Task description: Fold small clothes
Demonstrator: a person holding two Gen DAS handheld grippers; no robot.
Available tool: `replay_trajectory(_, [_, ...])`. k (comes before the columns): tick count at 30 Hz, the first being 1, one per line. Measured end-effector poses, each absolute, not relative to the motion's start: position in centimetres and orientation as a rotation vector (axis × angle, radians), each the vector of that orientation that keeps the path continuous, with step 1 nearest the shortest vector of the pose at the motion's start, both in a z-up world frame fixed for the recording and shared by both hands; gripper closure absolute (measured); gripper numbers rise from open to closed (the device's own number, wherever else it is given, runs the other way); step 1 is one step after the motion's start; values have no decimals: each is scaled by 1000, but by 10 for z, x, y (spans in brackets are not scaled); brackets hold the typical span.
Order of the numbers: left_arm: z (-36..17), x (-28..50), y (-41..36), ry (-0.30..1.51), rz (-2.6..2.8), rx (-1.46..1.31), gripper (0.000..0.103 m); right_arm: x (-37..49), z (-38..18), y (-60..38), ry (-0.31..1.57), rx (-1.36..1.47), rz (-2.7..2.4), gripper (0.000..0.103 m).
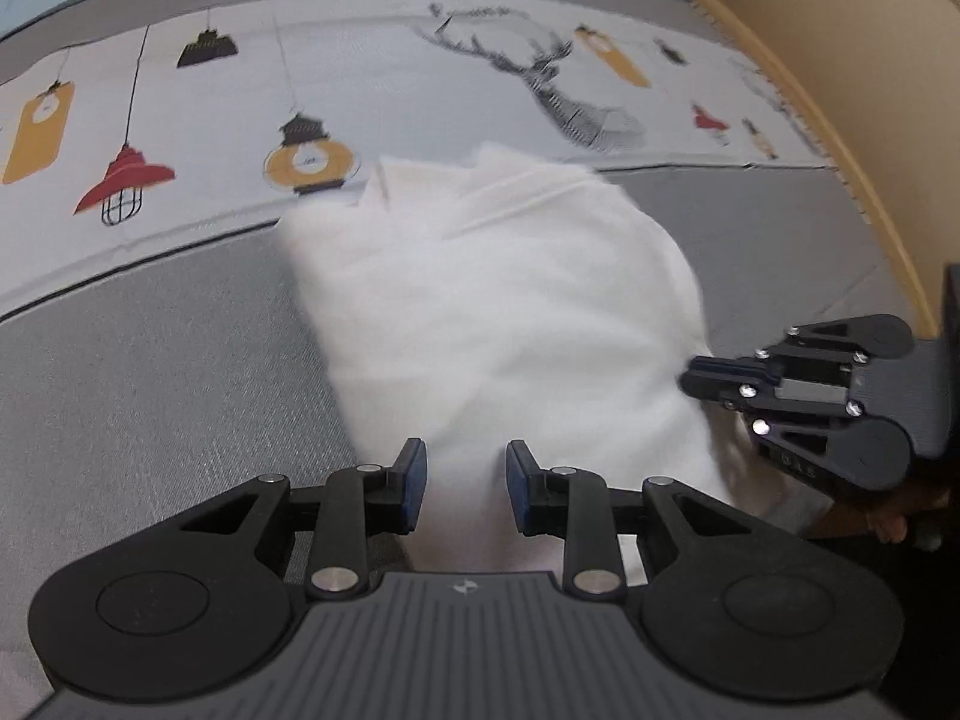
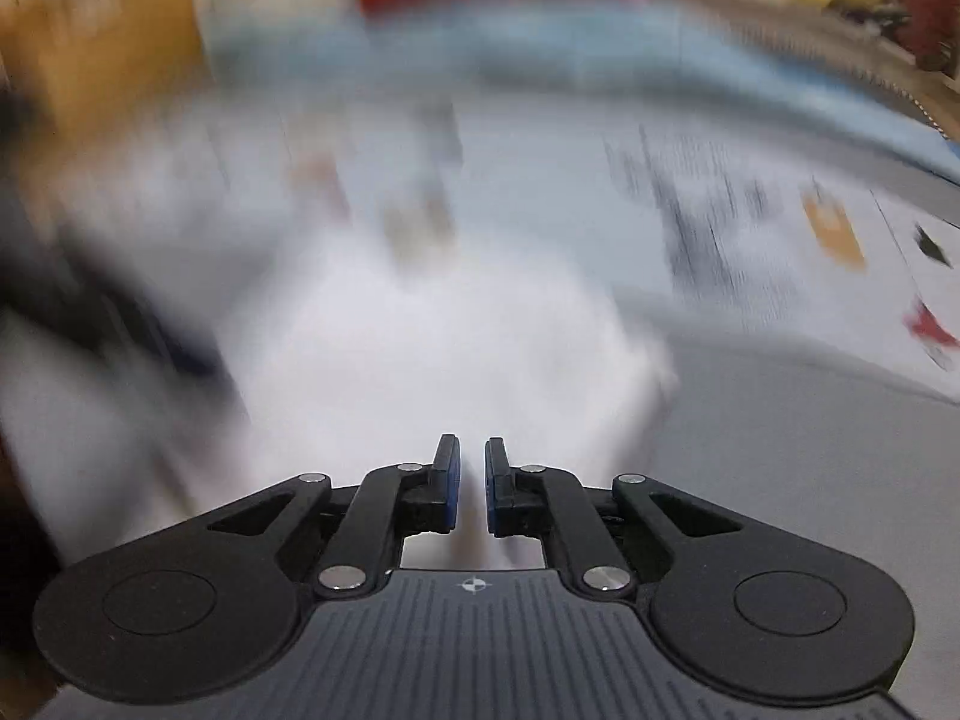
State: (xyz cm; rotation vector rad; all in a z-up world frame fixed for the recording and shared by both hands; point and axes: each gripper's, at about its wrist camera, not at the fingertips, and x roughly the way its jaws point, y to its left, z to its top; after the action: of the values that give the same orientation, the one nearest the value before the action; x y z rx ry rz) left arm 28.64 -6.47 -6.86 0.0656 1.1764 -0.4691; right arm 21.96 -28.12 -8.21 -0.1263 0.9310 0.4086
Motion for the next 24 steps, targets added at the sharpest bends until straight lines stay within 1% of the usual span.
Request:
replay_trajectory(1, [-70, 287, -67, 1181, -454, 77, 72, 217, -90, -280, 954, -172, 402, 99])
replay_trajectory(2, [-72, 287, -68, 1181, -447, 84, 72, 213, -89, -282, 929, -180, 411, 99])
replay_trajectory(4, [-72, 288, -69, 1180, -444, 83, 71, 213, -81, -290, 921, -102, 408, 99])
replay_trajectory(8, [-72, 289, -67, 1180, -434, 83, 71, 206, -69, -298, 876, -50, 423, 96])
replay_trajectory(11, [-73, 291, -65, 1182, -423, 85, 71, 215, -83, -297, 955, -60, 401, 96])
replay_trajectory(13, [-73, 292, -64, 1182, -414, 81, 71, 220, -84, -292, 954, -82, 405, 97])
replay_trajectory(14, [-73, 293, -63, 1180, -411, 78, 71, 221, -82, -292, 945, -64, 402, 96])
replay_trajectory(16, [-73, 295, -61, 1173, -392, 73, 65, 224, -78, -296, 936, -9, 387, 93])
replay_trajectory(17, [-72, 296, -59, 1171, -379, 68, 62, 226, -77, -298, 927, 6, 371, 90])
replay_trajectory(18, [-72, 298, -57, 1170, -363, 57, 54, 229, -76, -301, 918, 29, 346, 80])
replay_trajectory(19, [-72, 300, -54, 1168, -346, 43, 48, 232, -76, -303, 916, 54, 325, 74])
replay_trajectory(20, [-72, 302, -51, 1167, -331, 29, 46, 236, -76, -307, 920, 94, 299, 65])
replay_trajectory(21, [-73, 303, -49, 1169, -318, 13, 43, 238, -77, -311, 928, 127, 278, 61])
replay_trajectory(23, [-76, 307, -44, 1180, -304, -32, 37, 245, -83, -318, 966, 190, 241, 59])
replay_trajectory(24, [-79, 309, -42, 1192, -300, -59, 34, 248, -87, -320, 991, 215, 228, 54])
